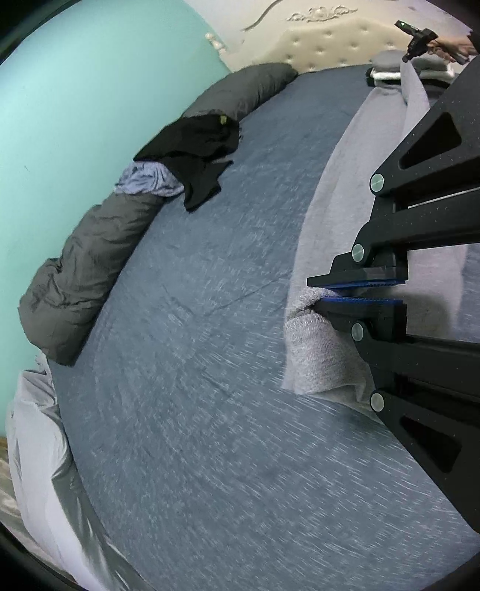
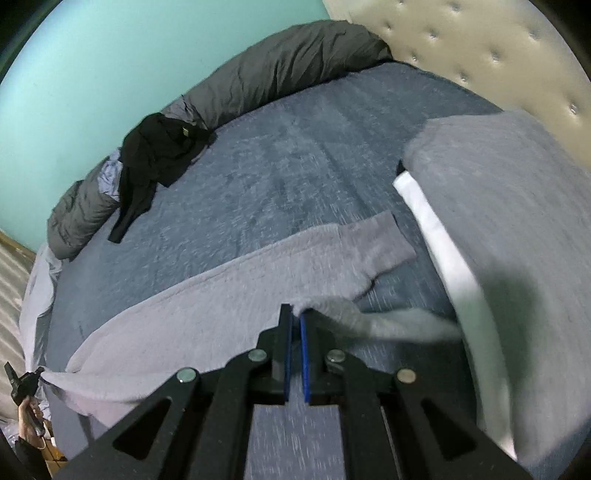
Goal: Fold clothes
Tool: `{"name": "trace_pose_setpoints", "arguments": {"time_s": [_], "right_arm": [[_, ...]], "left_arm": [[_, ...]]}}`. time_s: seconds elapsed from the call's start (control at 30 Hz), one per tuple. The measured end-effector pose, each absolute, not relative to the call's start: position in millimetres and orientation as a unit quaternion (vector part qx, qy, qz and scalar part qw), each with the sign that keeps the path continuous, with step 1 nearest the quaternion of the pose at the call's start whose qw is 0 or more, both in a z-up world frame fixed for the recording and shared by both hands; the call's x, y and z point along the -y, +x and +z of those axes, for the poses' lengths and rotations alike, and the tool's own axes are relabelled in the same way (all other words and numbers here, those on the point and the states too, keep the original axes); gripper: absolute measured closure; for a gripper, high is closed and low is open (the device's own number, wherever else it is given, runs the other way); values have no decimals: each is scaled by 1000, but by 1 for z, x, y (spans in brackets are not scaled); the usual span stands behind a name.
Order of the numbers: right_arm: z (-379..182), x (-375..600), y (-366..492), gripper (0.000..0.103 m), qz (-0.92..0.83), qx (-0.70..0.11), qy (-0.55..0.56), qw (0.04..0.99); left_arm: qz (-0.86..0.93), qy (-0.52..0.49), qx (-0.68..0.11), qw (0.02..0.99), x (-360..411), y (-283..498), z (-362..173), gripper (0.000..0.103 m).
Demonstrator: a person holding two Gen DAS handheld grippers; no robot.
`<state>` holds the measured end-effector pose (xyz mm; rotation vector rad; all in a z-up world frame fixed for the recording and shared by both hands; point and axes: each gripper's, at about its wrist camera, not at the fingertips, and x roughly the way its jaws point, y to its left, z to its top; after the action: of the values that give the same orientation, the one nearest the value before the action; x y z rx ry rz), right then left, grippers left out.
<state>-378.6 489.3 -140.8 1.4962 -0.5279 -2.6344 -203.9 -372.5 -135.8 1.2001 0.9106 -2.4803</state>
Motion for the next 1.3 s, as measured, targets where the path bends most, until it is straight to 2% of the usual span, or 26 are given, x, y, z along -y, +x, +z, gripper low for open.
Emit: {"name": "trace_pose_setpoints", "arguments": {"time_s": [0.53, 0.8, 0.83, 0.87, 0.9, 0.97, 1.03, 1.1, 1.17, 1.3], "right_arm": [[-194, -471, -511, 100, -819, 125, 560, -28], [-222, -466, -548, 99, -830, 127, 541, -48], [-226, -466, -550, 98, -831, 123, 540, -51], [-230, -467, -550, 90, -832, 117, 540, -49], [-235, -467, -550, 76, -832, 110, 541, -48], [-236, -468, -541, 66, -843, 105, 527, -34], [-233, -474, -527, 66, -854, 112, 508, -14], [-228, -481, -507, 64, -867, 123, 483, -5], [-224, -490, -486, 60, -877, 137, 460, 2], [-233, -496, -460, 55, -876, 161, 454, 18]], "left_arm": [[-845, 436, -278, 138, 386, -296, -169, 99], [-837, 451, -265, 160, 394, -331, -190, 99], [-832, 461, -262, 164, 393, -335, -198, 99], [-825, 473, -258, 168, 391, -339, -206, 97], [-824, 479, -251, 171, 389, -340, -211, 97], [-823, 486, -239, 171, 382, -340, -216, 96], [-827, 486, -222, 172, 373, -335, -216, 86], [-837, 478, -199, 176, 363, -327, -209, 60], [-852, 457, -183, 179, 352, -311, -198, 50], [-869, 431, -176, 167, 332, -285, -186, 47]]}}
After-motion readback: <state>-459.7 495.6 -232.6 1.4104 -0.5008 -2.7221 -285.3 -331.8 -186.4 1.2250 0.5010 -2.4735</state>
